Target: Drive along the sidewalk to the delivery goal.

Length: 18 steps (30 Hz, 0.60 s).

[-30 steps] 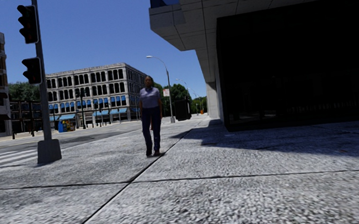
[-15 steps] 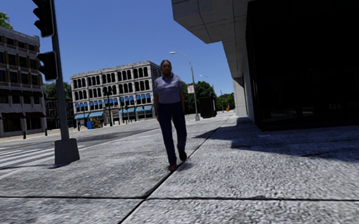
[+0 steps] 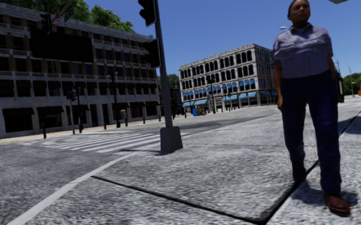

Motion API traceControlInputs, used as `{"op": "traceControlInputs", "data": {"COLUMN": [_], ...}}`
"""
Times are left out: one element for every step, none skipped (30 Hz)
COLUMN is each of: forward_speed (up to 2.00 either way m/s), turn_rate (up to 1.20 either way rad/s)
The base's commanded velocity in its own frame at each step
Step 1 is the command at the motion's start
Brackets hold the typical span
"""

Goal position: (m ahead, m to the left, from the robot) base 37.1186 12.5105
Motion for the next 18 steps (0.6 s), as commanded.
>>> {"op": "traceControlInputs", "data": {"forward_speed": [1.34, 1.34, 1.34, 1.34, 1.34, 1.34, 1.34, 1.34, 1.34, 1.34, 1.34, 1.34, 1.34, 1.34, 1.34, 1.34, 1.34, 1.34], "turn_rate": [1.2, 0.72, 0.72, 0.0, 0.0, 0.0, 0.0, 0.0, 0.0, 0.0, 0.0, 0.0, 0.0, 0.0, 0.0, -0.33, -1.2, -1.2]}}
